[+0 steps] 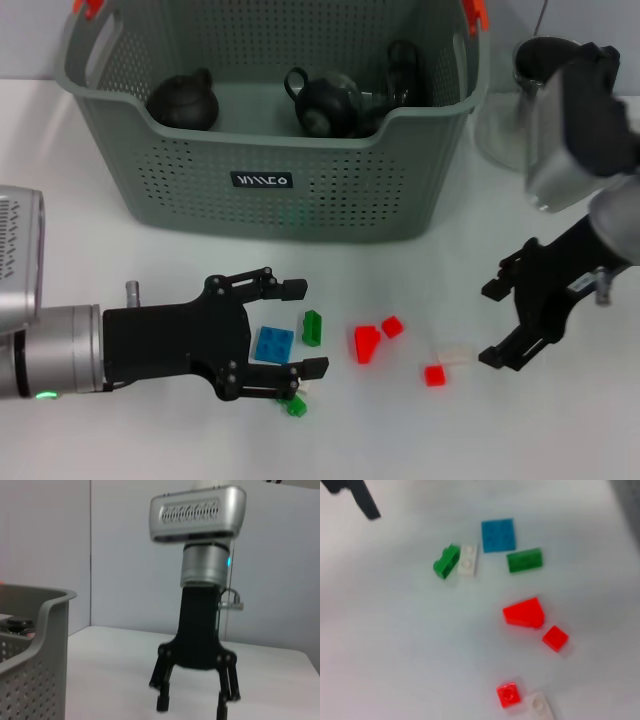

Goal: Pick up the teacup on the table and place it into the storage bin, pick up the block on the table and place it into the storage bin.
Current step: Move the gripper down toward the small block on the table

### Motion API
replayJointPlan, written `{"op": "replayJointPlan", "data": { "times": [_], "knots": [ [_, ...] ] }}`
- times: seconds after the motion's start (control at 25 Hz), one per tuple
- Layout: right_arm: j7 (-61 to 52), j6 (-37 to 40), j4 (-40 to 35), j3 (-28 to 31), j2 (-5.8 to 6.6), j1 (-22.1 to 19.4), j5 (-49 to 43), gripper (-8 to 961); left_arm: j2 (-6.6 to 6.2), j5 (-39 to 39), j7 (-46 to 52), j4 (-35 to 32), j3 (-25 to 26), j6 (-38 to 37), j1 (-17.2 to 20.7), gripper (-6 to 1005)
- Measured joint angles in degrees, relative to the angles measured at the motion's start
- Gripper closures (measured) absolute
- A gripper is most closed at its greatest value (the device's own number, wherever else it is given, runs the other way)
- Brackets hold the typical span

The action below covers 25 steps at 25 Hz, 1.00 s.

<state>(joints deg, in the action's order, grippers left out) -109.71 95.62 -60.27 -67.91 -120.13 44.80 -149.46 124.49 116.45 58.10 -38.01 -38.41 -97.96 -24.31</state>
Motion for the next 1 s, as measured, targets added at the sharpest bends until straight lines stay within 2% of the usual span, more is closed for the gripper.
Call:
{"op": "replayJointPlan", "data": {
  "times": [0.36, 0.6, 0.72, 0.84, 1.0],
  "knots": [
    [-2.7, -11.3, 6.9, -13.6, -0.22, 2.2, 0.1, 44, -0.1, 0.0, 0.0, 1.2, 1.0, 0.1, -0.1, 137],
    [-4.3, -14.1, 7.5, -19.1, -0.55, 2.6, 0.3, 46, -0.1, -0.1, 0.0, 1.3, 1.6, 0.1, 0.0, 138],
    [-6.4, -15.7, 7.5, -22.4, -0.6, 2.6, 0.3, 156, -0.05, -0.1, 0.0, 1.4, 1.7, 0.1, 0.0, 138],
    [-8.3, -17.3, 7.5, -25.8, -0.61, 2.6, 0.3, 209, -0.04, -0.1, 0.0, 1.5, 2.0, 0.1, 0.1, 138],
    [-9.2, -17.9, 7.4, -27.3, -0.66, 2.6, 0.4, 269, -0.1, -0.1, 0.0, 1.6, 2.0, 0.1, 0.1, 137]
  ]
}}
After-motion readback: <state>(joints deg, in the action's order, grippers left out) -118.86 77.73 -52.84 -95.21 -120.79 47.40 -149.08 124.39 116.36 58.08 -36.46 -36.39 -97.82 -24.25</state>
